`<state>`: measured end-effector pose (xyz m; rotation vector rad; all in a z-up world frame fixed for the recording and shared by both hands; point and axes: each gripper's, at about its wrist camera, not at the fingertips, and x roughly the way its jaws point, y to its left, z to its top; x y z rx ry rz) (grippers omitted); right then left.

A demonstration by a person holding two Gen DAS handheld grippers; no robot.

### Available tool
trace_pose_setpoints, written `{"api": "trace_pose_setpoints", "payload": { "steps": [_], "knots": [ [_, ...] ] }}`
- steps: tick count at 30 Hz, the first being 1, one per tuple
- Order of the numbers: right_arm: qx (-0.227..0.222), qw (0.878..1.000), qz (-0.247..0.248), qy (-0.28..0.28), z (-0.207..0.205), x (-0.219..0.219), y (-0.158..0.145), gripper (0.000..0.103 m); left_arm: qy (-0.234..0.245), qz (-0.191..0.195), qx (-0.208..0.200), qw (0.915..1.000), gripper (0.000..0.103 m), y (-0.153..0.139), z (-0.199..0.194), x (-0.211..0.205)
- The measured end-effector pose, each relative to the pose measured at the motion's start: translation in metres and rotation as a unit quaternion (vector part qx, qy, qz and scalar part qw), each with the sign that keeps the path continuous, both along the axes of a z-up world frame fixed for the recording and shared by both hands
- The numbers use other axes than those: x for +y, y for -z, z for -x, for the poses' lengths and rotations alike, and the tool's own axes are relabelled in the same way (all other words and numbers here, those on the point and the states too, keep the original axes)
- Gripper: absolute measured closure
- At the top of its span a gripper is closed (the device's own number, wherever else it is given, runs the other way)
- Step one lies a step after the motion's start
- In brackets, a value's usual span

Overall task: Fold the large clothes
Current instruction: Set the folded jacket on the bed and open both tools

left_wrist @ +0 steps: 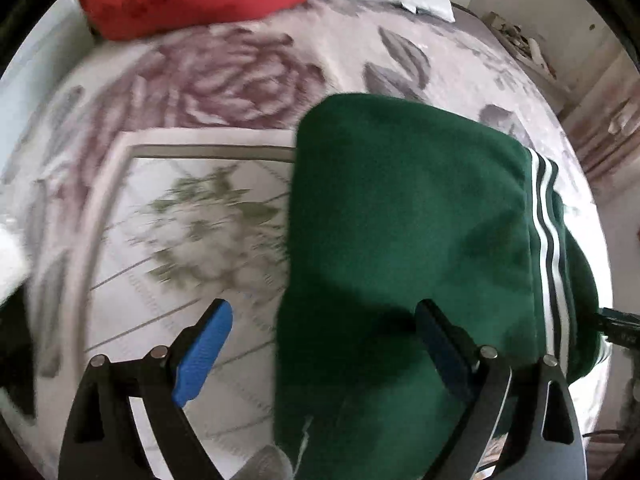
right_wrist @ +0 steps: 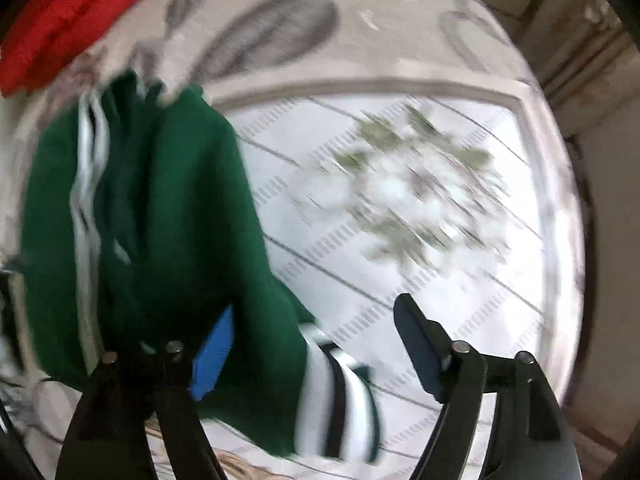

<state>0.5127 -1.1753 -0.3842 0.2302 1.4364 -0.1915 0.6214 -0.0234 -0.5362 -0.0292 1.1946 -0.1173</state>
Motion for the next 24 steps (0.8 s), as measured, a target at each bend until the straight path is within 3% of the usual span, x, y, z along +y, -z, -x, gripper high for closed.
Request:
{"api": "trace_pose_setpoints", "payload": {
  "steps": [3, 5, 6, 10, 15, 24],
  "knots": [
    [-0.024, 0.998, 0.050, 0.019, 0.029, 0.010, -0.019, 0.017, -0.011, -0.038, -0.025, 0.9989, 0.005, -0.019, 0.034, -0.003],
    [-0.037, 0.996, 0.076, 0.029, 0.049, 0.022, -0.039, 0.003, -0.018, -0.045, -0.034, 0.9982, 0.004, -0.035, 0.056, -0.005],
    [-0.047, 0.995, 0.086, 0.029, 0.058, 0.029, -0.049, 0.001, -0.022, -0.043, -0.039, 0.9981, 0.003, -0.043, 0.064, -0.007],
    [-0.075, 0.991, 0.113, 0.013, 0.106, 0.066, -0.104, 0.001, -0.028, -0.026, -0.070, 0.9968, 0.003, -0.096, 0.115, -0.015],
    [-0.105, 0.987, 0.119, 0.004, 0.170, 0.096, -0.186, 0.001, -0.016, 0.001, -0.127, 0.9918, 0.003, -0.186, 0.182, -0.024],
    [-0.166, 0.974, 0.150, 0.015, 0.285, 0.121, -0.352, 0.001, -0.021, 0.006, -0.159, 0.9871, 0.000, -0.312, 0.282, -0.015]
  ]
}}
